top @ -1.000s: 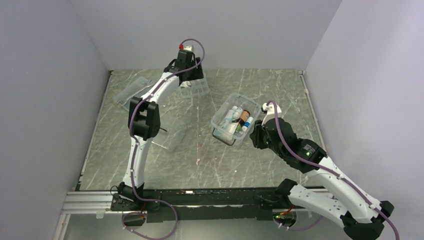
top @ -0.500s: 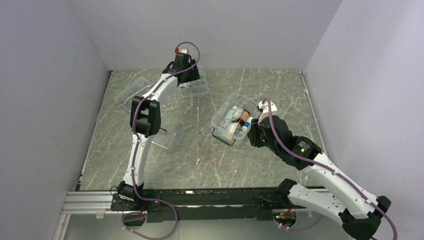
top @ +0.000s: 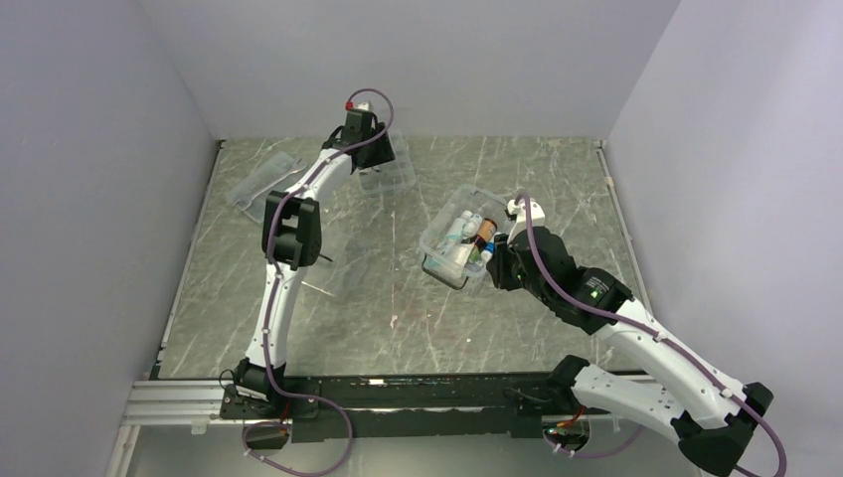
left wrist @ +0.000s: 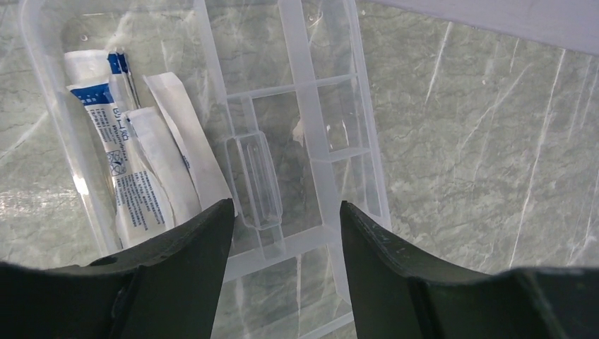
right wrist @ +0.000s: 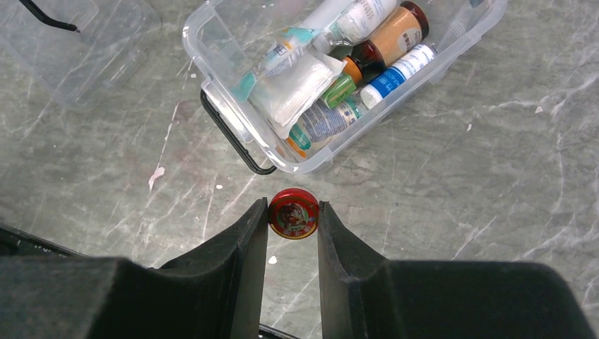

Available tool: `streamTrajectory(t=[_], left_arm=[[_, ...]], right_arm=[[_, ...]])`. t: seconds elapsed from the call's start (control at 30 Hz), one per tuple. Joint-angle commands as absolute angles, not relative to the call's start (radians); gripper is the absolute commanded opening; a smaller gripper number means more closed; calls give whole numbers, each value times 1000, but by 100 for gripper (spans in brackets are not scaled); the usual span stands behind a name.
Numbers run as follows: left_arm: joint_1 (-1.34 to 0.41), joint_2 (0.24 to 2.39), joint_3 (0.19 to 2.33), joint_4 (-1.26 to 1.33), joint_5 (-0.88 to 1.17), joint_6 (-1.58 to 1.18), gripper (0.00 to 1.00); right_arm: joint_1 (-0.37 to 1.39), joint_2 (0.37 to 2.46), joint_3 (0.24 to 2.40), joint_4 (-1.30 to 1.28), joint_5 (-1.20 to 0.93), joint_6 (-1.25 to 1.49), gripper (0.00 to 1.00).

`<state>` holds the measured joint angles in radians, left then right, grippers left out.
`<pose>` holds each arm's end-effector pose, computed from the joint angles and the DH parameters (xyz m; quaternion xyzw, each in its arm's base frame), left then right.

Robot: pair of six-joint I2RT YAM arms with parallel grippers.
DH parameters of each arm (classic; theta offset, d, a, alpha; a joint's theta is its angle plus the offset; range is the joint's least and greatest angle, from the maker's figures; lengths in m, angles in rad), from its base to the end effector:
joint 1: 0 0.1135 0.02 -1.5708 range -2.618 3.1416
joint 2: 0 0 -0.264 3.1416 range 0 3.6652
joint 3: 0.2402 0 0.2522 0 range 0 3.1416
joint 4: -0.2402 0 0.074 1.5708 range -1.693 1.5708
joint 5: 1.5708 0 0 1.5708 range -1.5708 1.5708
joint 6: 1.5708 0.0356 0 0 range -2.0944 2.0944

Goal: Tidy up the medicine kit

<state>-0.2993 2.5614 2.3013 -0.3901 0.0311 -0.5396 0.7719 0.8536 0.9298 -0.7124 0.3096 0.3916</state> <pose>0.5541 -0.1721 0.1869 -0.1005 0.8902 -0.1936 0.4000 0.1315 0.1129 0.3268 -0.0985 0.8793 0.1296 0.4475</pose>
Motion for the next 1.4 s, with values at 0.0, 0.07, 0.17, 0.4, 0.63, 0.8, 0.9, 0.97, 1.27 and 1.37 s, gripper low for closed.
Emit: streamTrajectory(t=[0.0,0.07,0.17,0.4,0.63,0.8,0.9,0.97,1.27,1.37], left_arm=[[-298,2577,2358,-366,64,-557,61],[-296,2583,2358,-366,67,-558,59],[-296,2589,2358,-365,75,-560,55],[-296,2605,2362,-369,84,-561,48],[-295,2612,2361,-377,79,-552,46],[-294,2611,2360,-386,77,-541,40],[-295,2611,2359,-390,86,-539,36],[-295,2610,2357,-395,90,-536,34],[-294,2574,2294,-411,124,-535,30],[-294,2565,2280,-427,138,-536,28]], right_arm=[[764,848,922,-669,310,377,15],[762,846,919,-667,308,378,15],[760,844,912,-666,305,380,15],[756,840,901,-663,301,383,15],[753,841,896,-660,293,382,14],[751,843,897,-654,288,380,14],[751,844,895,-651,284,380,14],[751,845,893,-649,281,380,14],[750,837,894,-646,266,386,13],[749,827,891,-644,258,392,13]])
